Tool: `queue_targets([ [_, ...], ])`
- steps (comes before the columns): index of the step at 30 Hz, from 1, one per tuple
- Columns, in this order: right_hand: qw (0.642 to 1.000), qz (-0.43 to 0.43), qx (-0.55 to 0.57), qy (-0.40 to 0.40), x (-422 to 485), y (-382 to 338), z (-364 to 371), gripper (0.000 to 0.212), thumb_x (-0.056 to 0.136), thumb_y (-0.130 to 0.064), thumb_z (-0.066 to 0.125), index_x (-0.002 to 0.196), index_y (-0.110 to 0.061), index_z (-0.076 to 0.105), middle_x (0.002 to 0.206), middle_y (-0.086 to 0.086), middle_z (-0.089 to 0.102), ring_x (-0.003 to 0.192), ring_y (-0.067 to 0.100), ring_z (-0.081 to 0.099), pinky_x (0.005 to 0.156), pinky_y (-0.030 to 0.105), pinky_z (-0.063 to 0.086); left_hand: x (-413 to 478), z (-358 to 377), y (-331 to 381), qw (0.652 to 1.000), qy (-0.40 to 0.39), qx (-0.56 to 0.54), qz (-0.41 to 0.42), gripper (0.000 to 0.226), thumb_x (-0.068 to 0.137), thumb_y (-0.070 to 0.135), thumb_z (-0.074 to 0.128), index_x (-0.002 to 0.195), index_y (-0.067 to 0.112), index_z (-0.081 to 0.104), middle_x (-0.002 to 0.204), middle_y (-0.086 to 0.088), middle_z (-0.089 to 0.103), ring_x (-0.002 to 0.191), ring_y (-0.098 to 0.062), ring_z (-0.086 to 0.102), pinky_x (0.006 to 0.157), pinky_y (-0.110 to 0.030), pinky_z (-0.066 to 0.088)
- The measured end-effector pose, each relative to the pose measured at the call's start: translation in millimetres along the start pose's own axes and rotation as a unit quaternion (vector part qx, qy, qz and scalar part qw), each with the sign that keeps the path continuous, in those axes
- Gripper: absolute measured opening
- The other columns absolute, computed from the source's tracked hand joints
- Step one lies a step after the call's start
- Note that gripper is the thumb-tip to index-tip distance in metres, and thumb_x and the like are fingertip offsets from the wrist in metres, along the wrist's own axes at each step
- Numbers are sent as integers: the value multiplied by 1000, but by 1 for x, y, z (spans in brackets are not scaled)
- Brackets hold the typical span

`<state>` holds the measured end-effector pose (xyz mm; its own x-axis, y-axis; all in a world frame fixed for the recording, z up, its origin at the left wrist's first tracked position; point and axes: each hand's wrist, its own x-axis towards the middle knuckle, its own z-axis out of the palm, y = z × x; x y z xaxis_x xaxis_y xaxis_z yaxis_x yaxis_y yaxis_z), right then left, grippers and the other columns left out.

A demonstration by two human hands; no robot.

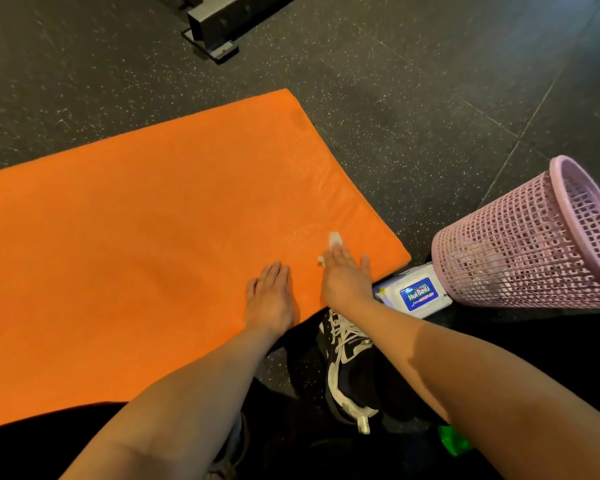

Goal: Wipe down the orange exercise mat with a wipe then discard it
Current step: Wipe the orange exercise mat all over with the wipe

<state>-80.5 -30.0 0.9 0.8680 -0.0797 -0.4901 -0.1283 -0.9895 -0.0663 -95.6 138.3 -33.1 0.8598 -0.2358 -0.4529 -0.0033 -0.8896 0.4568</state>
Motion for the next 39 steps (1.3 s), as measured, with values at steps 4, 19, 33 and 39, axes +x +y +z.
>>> queue_targets([
  [4, 990, -132, 11, -40, -5, -25, 16, 61, 105, -20, 33, 163, -18, 13, 170, 2, 6, 156, 14, -3, 124, 48, -7, 2, 0, 1, 1000, 7, -17, -5, 52, 109, 31, 22, 160, 22, 18, 168, 3, 10, 154, -14, 3, 124, -41, 3],
  [19, 982, -172, 21, -74, 55, -38, 9, 59, 107, -20, 27, 163, -20, 7, 171, -2, 0, 156, 13, -6, 124, 49, -7, 41, -33, -6, 997, -14, 30, -65, 52, 108, 37, 26, 158, 27, 19, 168, 4, 8, 149, -26, 11, 114, -49, 14],
  [33, 991, -133, 3, -19, 116, -43, 7, 71, 101, -13, 36, 163, -21, 3, 170, -4, -4, 156, 12, -9, 125, 49, -7, 90, -43, -30, 995, -21, 44, -91, 53, 107, 47, 23, 159, 38, 13, 167, 13, -1, 146, -27, 12, 112, -50, 18],
  [39, 996, -5, 86, -20, 129, -53, 3, 75, 99, -20, 40, 162, -16, -2, 169, 1, -14, 154, 16, -18, 125, 52, -7, 85, -29, -35, 996, 29, 21, -87, 57, 106, 47, 25, 160, 35, 11, 167, 14, -1, 145, -23, 12, 113, -48, 14],
])
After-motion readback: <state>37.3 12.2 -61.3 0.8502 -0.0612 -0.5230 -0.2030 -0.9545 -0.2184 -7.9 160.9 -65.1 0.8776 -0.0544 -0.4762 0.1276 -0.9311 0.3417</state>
